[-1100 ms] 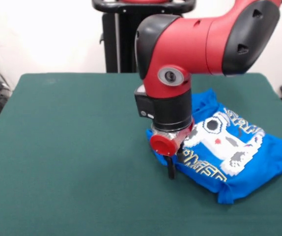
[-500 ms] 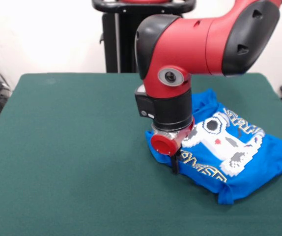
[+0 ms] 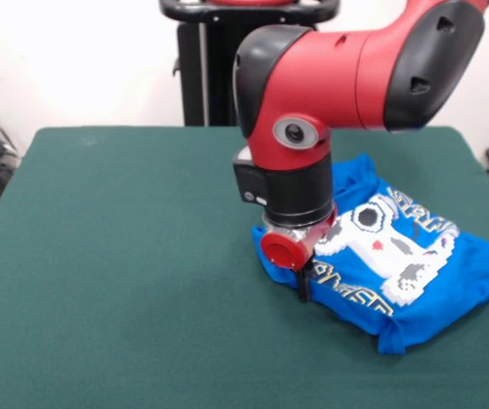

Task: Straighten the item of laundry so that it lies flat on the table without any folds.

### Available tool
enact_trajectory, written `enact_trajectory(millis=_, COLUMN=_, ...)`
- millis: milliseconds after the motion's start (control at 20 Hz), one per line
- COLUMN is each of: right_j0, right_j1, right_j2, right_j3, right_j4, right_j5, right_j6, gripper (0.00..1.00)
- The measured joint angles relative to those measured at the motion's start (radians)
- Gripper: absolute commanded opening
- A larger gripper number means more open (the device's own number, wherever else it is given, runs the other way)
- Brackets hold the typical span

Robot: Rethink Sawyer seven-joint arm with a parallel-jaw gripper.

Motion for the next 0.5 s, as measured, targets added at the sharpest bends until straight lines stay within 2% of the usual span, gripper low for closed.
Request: enact_trajectory(millis=500, right_j0=-0.017, right_j1=-0.002, right_j2=0.0, right_j3=0.0, right_j4=0.002, right_j5=0.0, right_j6=0.0, gripper=0.0)
